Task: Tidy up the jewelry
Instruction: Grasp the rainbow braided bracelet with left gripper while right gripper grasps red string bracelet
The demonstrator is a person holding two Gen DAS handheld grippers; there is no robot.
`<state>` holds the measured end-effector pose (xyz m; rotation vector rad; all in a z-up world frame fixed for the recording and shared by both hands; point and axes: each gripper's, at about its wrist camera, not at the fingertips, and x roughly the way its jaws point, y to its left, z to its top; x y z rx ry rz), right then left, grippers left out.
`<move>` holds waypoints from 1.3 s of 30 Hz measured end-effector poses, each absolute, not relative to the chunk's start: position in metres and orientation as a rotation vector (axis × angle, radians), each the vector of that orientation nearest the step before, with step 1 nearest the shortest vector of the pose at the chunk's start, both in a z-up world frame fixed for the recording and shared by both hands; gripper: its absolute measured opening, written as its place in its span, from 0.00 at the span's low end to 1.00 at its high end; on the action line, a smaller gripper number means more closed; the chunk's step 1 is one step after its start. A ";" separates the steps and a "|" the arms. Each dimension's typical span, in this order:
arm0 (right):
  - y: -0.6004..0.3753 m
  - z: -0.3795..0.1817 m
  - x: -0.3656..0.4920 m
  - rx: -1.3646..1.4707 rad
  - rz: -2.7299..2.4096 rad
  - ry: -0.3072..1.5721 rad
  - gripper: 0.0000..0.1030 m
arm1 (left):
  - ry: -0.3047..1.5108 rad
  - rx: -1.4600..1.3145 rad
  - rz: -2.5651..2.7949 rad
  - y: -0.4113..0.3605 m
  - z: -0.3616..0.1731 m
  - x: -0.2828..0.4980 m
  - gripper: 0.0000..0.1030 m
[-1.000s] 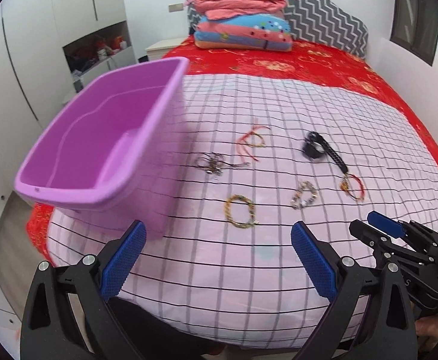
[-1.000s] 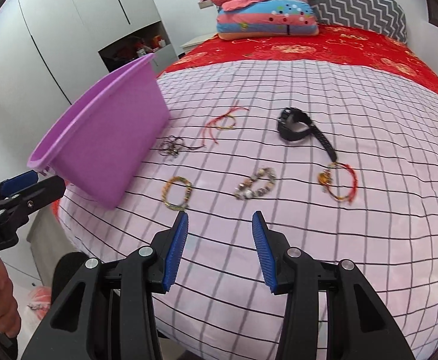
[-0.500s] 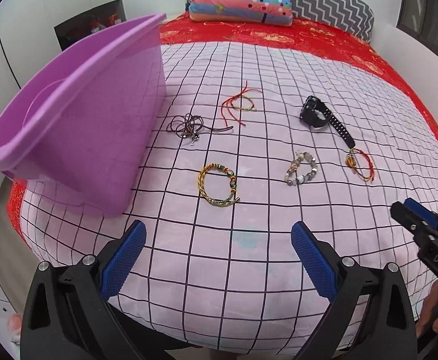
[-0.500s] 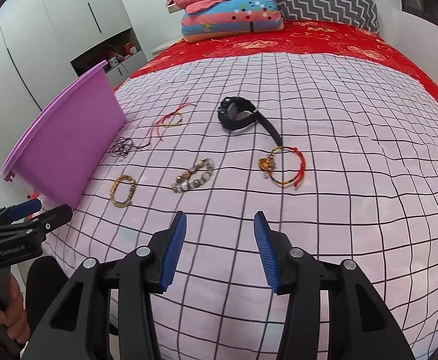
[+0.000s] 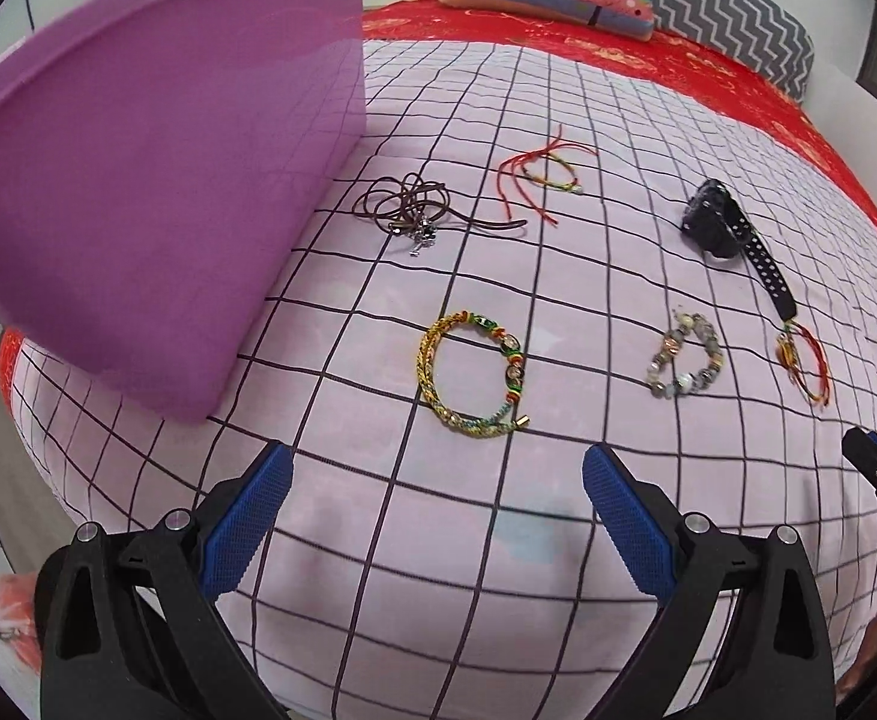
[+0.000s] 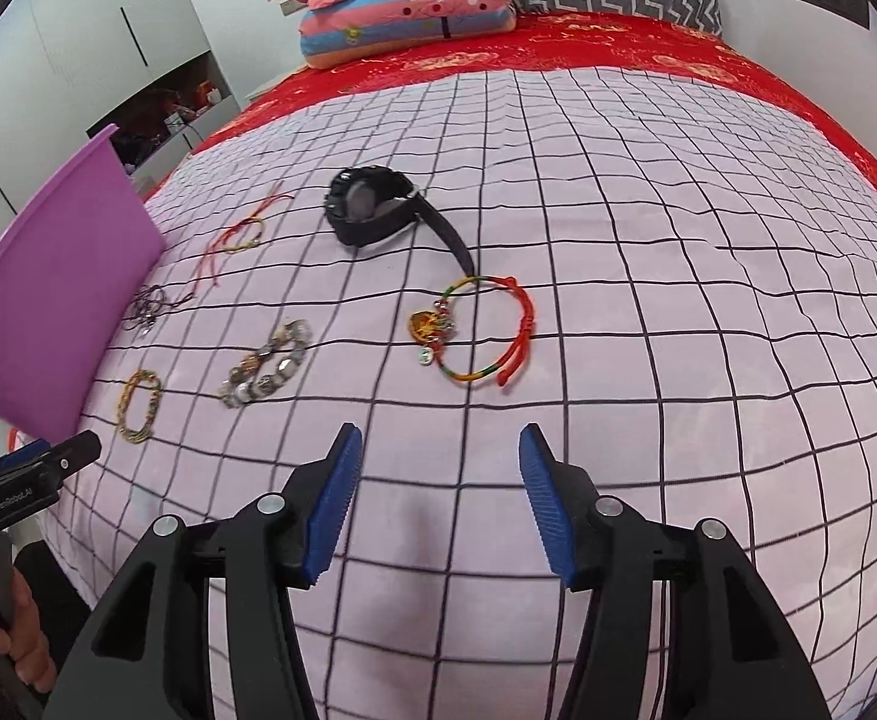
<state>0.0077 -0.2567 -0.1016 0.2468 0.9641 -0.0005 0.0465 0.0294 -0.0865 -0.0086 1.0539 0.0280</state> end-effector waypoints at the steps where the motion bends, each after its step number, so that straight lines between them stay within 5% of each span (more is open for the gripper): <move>1: -0.259 -0.106 0.013 0.250 -0.007 0.972 0.54 | 1.052 -0.017 0.034 0.030 -0.089 0.049 0.93; 39: -0.245 -0.146 0.093 0.053 -0.055 0.992 0.58 | 1.043 0.028 0.059 0.011 -0.135 0.099 0.92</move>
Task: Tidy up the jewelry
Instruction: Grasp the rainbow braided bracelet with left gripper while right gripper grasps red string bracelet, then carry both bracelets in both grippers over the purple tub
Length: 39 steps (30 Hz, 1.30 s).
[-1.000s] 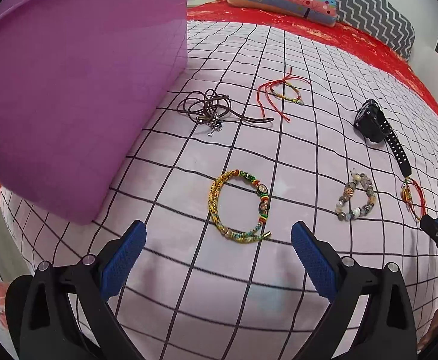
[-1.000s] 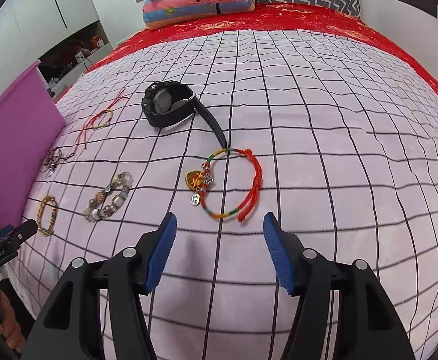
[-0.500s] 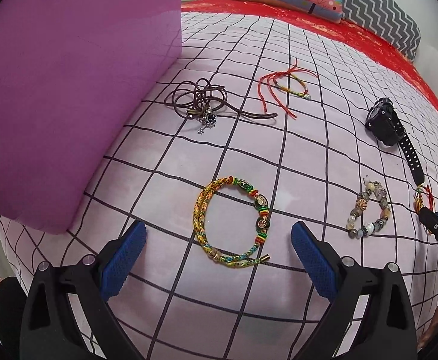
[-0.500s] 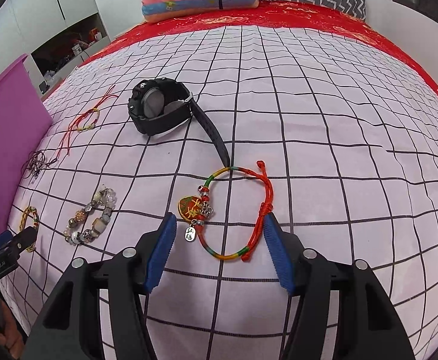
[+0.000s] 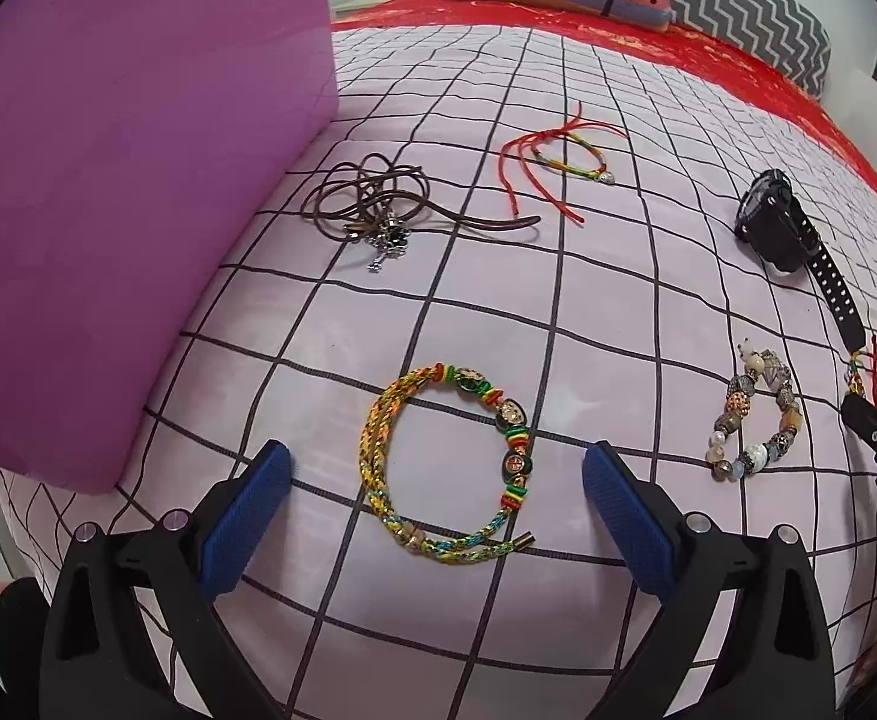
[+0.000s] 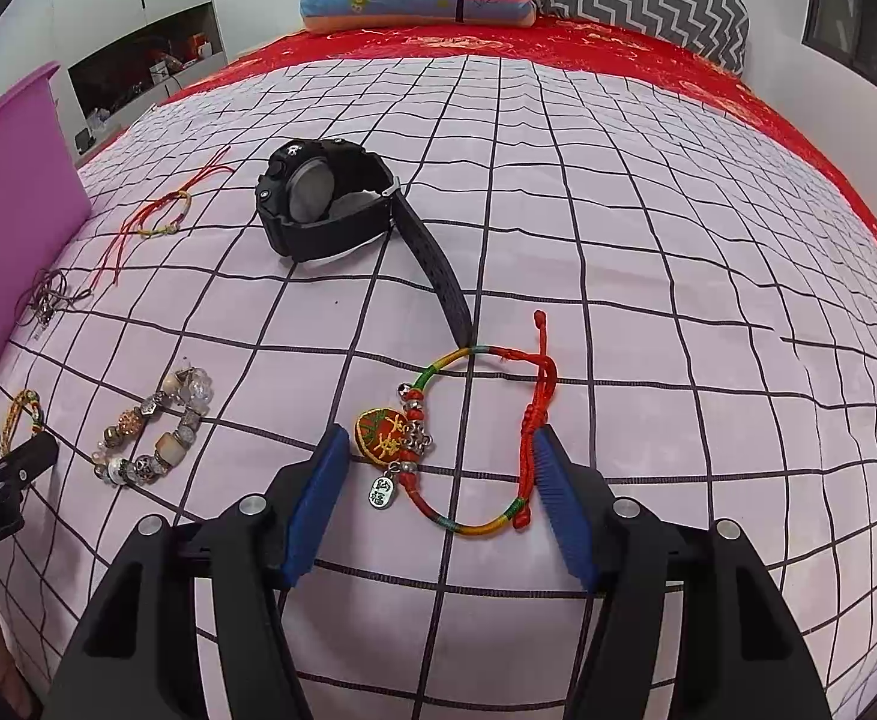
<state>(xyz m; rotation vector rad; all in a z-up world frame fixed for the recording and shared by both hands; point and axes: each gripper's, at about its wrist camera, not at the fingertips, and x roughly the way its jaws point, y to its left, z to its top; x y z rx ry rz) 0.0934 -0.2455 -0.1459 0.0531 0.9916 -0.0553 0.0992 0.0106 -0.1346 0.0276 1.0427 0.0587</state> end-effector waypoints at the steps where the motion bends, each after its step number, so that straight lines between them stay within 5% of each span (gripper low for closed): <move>1: -0.245 -0.146 0.093 0.049 -0.056 0.991 0.58 | 1.043 0.030 0.058 0.010 -0.135 0.099 0.91; 5: -0.242 -0.147 0.093 0.040 -0.052 0.994 0.51 | 1.024 0.024 0.053 0.008 -0.134 0.096 0.80; 8: -0.235 -0.147 0.093 0.029 -0.036 0.998 0.36 | 0.992 0.038 0.032 0.000 -0.133 0.090 0.59; 12: -0.223 -0.147 0.093 -0.001 -0.003 1.006 0.04 | 0.989 0.042 -0.029 -0.010 -0.133 0.087 0.13; 13: -0.221 -0.147 0.093 -0.010 -0.005 1.008 0.04 | 0.998 0.043 -0.047 -0.012 -0.133 0.088 0.09; 39: -0.230 -0.110 0.022 0.224 0.033 1.015 0.03 | 1.055 -0.046 -0.208 0.004 -0.098 0.052 0.08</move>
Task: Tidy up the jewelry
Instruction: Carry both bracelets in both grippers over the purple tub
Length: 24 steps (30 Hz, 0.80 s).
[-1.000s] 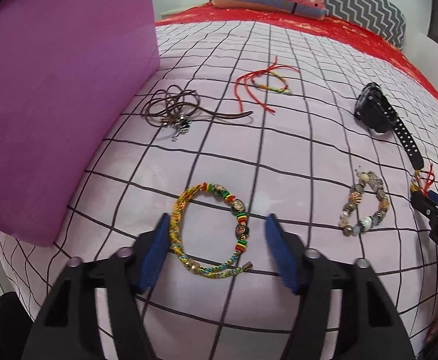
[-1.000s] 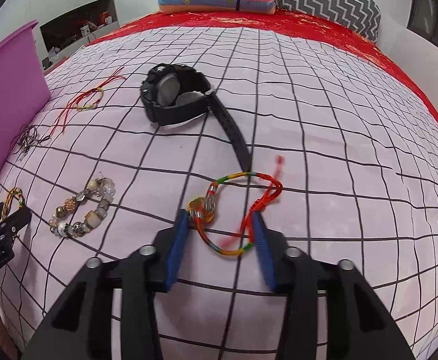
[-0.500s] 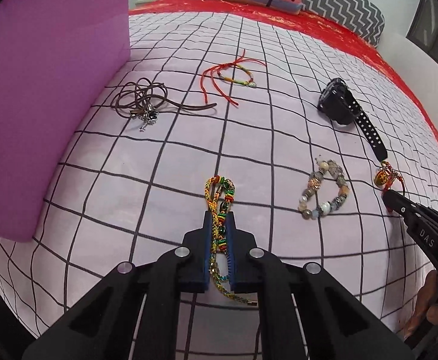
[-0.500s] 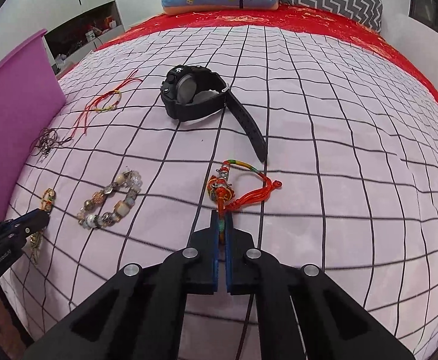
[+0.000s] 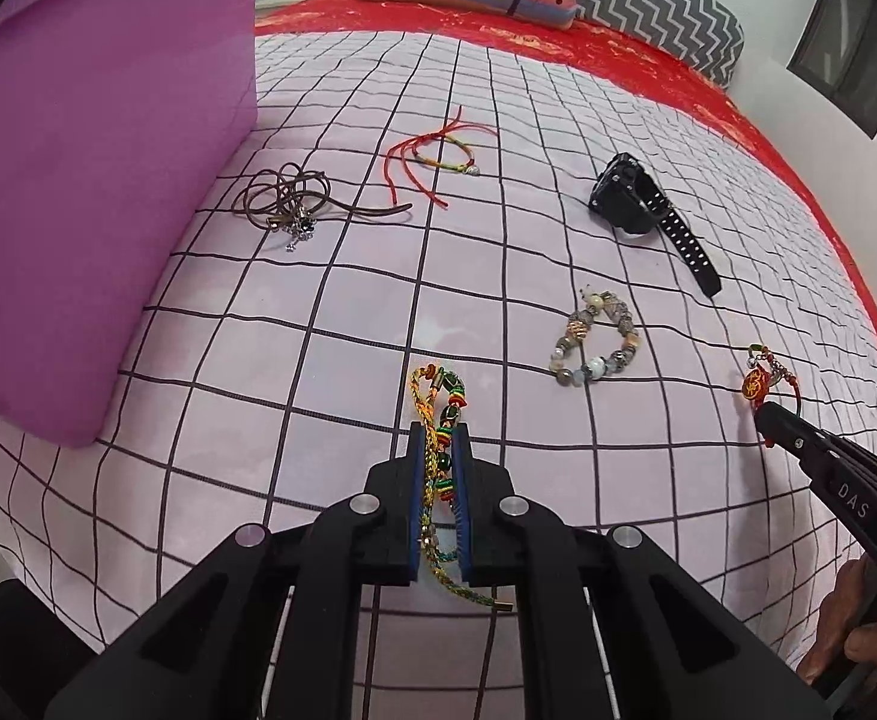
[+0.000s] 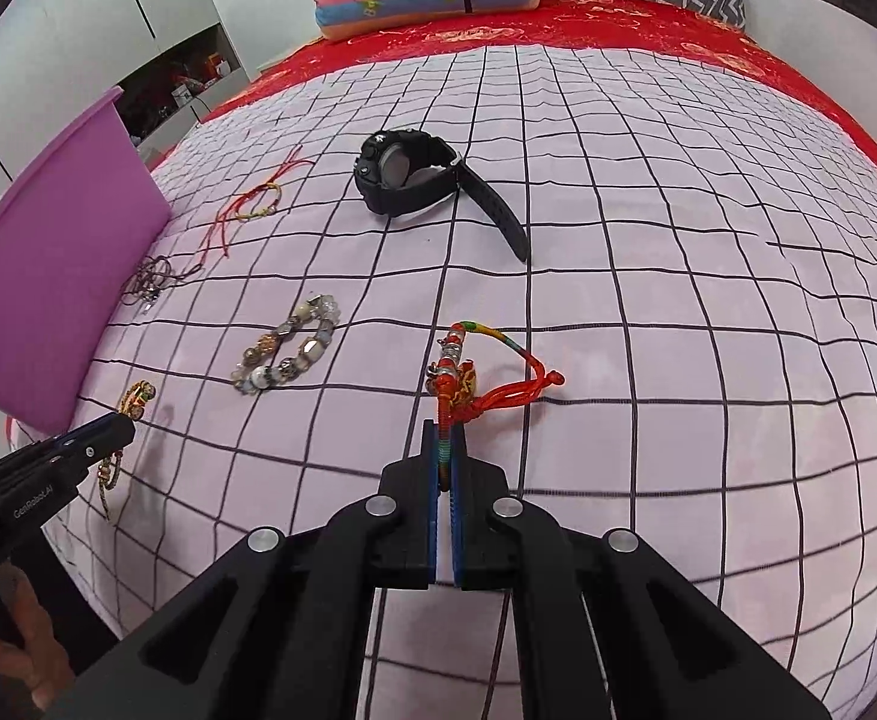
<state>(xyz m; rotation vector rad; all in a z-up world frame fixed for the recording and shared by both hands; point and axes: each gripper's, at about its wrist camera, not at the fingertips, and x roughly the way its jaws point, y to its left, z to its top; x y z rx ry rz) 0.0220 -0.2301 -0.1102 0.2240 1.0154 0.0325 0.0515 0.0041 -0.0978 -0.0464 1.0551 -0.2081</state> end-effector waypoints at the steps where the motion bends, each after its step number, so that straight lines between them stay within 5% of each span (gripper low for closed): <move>1: -0.228 -0.107 0.019 0.227 0.035 1.011 0.03 | 1.049 -0.046 -0.211 0.004 -0.094 0.049 0.08; 24: -0.166 0.016 0.008 0.200 0.206 0.848 0.03 | 0.900 -0.065 -0.202 0.041 0.033 0.033 0.09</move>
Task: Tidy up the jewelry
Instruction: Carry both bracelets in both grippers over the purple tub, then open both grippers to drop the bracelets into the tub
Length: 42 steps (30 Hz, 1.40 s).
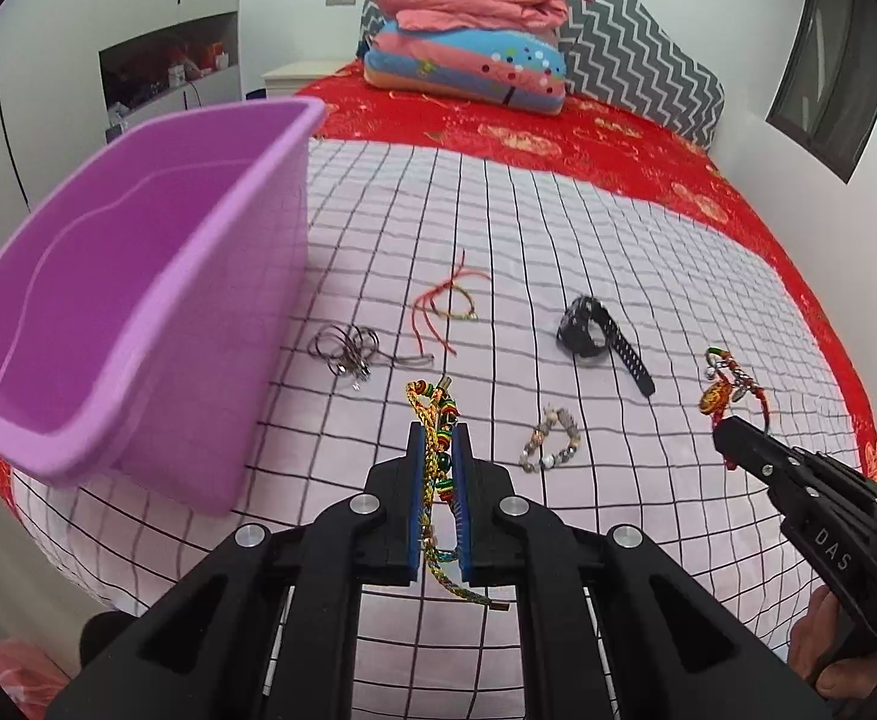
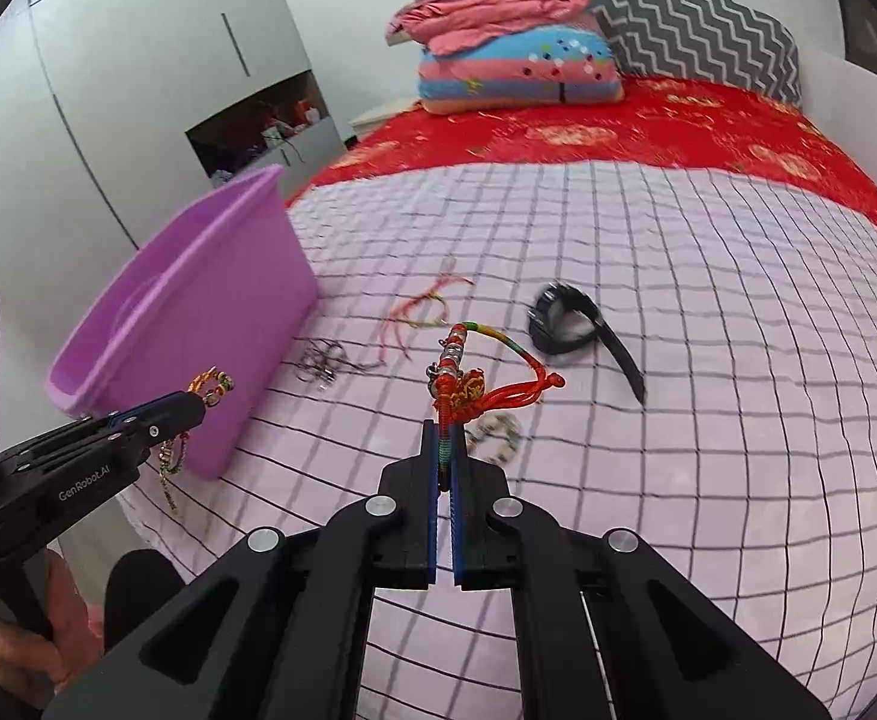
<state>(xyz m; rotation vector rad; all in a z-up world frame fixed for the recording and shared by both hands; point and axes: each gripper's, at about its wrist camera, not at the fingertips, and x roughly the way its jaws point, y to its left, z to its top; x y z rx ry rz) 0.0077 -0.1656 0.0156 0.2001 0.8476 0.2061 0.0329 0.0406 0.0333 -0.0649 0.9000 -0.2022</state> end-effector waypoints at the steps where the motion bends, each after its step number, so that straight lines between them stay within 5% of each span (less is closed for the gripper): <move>1: -0.160 0.022 0.010 0.200 0.222 0.838 0.03 | 0.894 -0.067 -0.202 0.044 0.039 0.033 0.09; 20: 0.005 0.103 0.076 0.111 0.530 0.730 0.03 | 0.824 -0.150 -0.023 0.194 0.098 0.066 0.09; 42: 0.131 0.058 0.141 0.017 0.635 0.916 0.04 | 0.952 -0.226 0.116 0.295 0.041 0.118 0.09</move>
